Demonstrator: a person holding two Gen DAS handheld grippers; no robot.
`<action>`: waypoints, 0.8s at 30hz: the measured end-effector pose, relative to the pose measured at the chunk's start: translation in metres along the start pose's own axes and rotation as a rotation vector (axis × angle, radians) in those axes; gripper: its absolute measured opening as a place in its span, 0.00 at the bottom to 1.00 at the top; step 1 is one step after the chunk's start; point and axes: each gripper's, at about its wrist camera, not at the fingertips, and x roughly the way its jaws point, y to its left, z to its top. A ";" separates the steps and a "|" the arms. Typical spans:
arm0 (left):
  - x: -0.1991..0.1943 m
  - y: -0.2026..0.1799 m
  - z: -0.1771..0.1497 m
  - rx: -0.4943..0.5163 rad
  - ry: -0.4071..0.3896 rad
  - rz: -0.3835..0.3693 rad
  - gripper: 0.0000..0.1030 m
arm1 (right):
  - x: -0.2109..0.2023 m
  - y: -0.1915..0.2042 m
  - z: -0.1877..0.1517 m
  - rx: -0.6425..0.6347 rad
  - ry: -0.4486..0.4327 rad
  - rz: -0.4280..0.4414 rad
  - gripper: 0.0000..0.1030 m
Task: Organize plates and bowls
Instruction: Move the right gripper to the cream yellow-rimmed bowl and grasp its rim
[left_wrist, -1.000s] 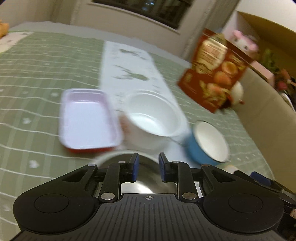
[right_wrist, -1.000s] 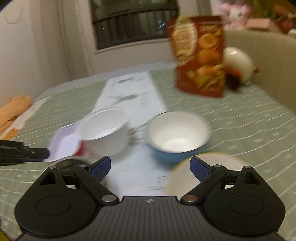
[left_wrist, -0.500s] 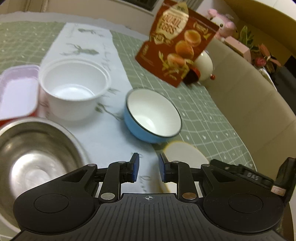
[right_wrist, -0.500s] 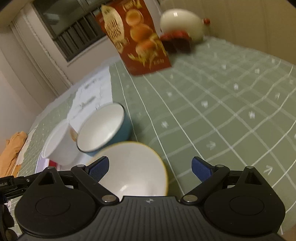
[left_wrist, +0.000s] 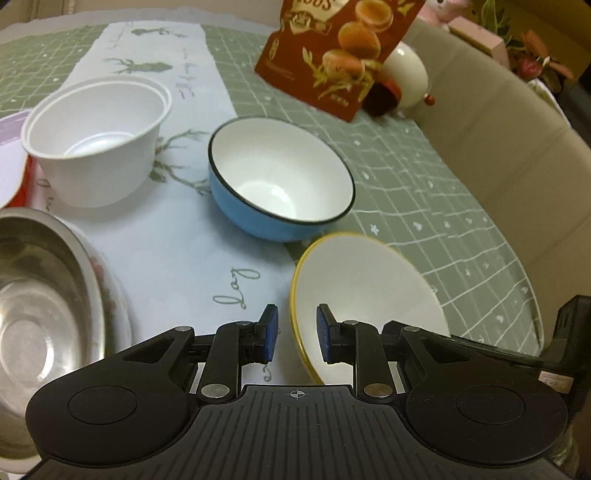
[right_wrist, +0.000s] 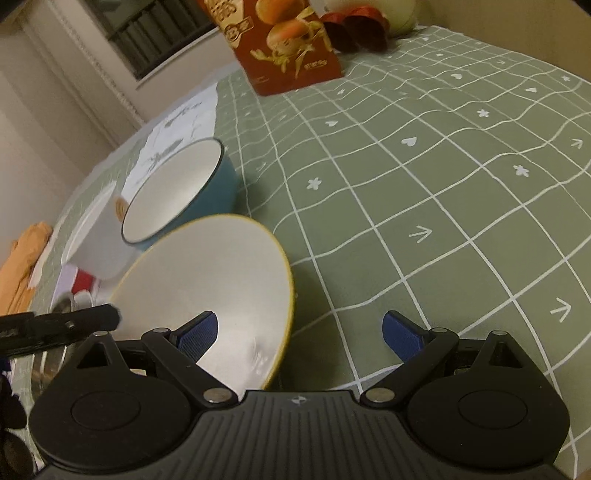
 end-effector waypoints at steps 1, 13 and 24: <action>0.003 -0.001 -0.001 0.001 0.002 0.003 0.24 | 0.002 -0.002 0.000 0.000 0.012 0.010 0.99; 0.018 -0.001 -0.009 -0.057 0.005 -0.022 0.20 | 0.003 0.007 0.001 -0.112 0.052 0.040 0.98; 0.006 0.007 -0.014 -0.047 0.025 -0.060 0.16 | 0.006 0.034 -0.004 -0.154 -0.029 -0.001 0.52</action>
